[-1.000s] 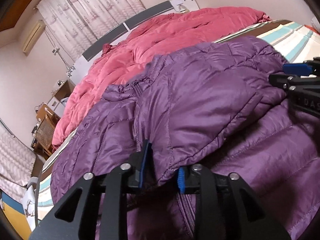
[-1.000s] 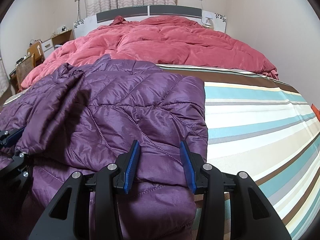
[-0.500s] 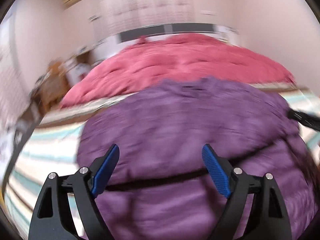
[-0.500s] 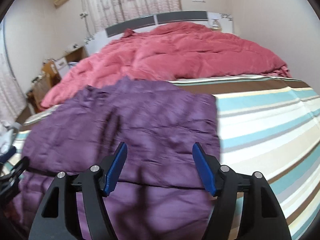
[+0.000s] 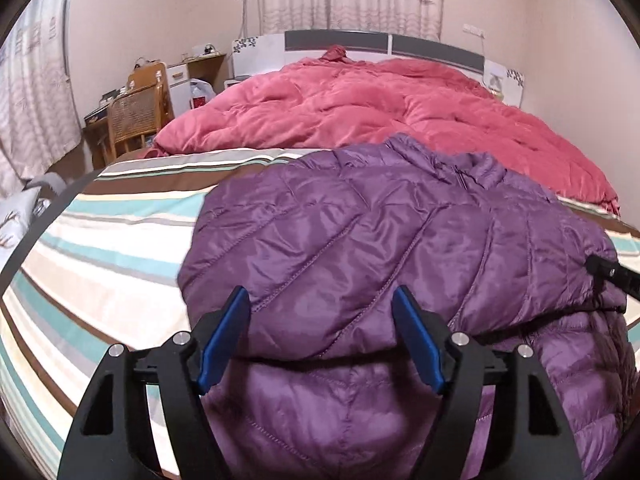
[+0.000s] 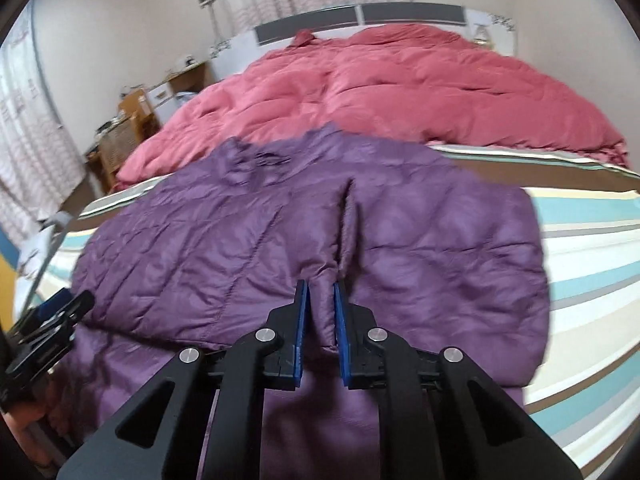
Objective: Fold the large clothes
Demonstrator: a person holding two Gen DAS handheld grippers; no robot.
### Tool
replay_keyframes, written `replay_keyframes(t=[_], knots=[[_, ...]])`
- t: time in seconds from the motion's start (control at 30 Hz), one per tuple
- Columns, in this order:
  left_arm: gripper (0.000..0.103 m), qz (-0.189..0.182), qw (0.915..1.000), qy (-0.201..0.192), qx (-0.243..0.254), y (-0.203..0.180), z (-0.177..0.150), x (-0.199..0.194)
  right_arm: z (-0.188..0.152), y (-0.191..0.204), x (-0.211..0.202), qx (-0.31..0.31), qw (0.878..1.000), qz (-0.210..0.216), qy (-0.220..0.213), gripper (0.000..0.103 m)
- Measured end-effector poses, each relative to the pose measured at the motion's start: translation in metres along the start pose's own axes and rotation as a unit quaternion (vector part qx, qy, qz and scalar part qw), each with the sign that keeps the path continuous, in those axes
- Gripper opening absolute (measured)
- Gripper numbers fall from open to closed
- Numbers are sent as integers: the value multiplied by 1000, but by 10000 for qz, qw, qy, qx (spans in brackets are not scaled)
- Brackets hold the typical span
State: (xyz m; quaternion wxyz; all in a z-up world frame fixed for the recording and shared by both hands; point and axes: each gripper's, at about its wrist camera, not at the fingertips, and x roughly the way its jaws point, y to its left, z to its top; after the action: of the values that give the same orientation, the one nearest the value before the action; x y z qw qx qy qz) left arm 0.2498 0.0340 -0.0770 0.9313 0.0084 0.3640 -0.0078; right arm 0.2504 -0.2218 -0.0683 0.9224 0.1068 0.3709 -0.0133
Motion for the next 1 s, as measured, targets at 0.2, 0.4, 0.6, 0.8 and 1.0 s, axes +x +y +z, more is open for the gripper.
replay_keyframes(t=[0.2, 0.4, 0.6, 0.8, 1.0], knots=[[73, -45, 9990, 392, 201, -10, 3, 18, -8, -23, 6, 130, 9998, 60, 165, 14], [73, -224, 9997, 132, 17, -9, 16, 2, 8, -9, -30, -25, 9983, -22, -582, 30], [74, -269, 9983, 136, 494, -40, 42, 23, 30, 30, 0, -550, 9977, 170, -359, 30], [82, -222, 9962, 348, 767, -54, 50, 62, 29, 31, 52, -844, 9960, -276, 44, 30], [88, -349, 9965, 595, 480, -50, 46, 92, 23, 30, 70, -829, 9958, -386, 105, 30]])
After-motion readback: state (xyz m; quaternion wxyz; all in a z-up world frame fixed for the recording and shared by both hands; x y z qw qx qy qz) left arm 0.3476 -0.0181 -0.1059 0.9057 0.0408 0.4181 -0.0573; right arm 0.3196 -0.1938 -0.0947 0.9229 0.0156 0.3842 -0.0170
